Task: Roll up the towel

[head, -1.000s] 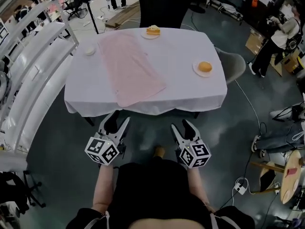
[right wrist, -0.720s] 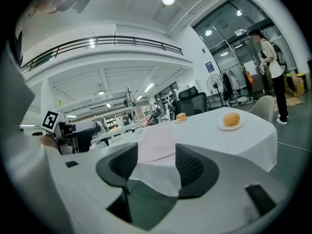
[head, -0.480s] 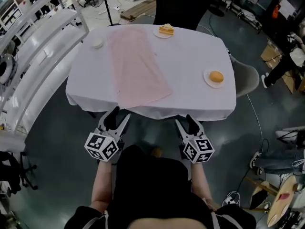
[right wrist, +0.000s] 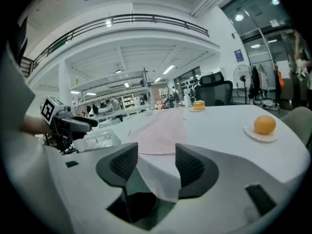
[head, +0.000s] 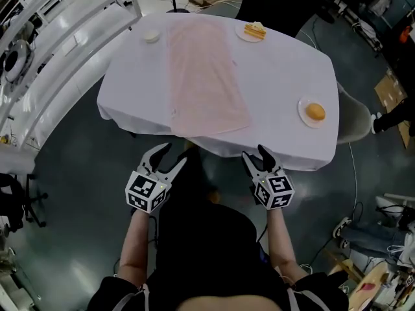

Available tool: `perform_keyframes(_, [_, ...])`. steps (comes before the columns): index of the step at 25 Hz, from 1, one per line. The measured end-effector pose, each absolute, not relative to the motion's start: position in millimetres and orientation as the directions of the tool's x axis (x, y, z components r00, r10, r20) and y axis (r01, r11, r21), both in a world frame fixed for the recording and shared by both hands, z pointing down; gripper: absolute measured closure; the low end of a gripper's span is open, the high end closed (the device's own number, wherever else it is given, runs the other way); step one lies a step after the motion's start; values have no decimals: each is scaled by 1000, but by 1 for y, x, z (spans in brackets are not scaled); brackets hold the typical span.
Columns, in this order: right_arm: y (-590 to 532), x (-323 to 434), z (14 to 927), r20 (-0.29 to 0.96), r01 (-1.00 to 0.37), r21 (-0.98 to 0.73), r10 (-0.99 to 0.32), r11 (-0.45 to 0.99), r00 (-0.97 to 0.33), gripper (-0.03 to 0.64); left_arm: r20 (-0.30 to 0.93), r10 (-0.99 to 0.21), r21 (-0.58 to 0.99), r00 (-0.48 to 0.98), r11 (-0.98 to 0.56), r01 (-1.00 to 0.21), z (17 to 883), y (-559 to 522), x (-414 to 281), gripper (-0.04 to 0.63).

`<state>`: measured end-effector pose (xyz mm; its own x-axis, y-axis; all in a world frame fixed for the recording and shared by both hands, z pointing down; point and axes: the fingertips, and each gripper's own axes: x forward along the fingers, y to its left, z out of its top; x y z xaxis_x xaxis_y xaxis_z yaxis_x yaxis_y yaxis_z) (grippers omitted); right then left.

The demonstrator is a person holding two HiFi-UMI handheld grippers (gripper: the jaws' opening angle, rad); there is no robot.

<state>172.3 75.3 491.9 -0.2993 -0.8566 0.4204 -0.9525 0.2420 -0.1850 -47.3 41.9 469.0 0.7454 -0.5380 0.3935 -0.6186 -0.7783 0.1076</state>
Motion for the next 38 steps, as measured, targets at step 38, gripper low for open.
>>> perform_keyframes(38, [-42, 181, 610, 962, -146, 219, -239, 965, -136, 594, 683, -514, -470, 518, -853, -226, 618, -57, -40, 537])
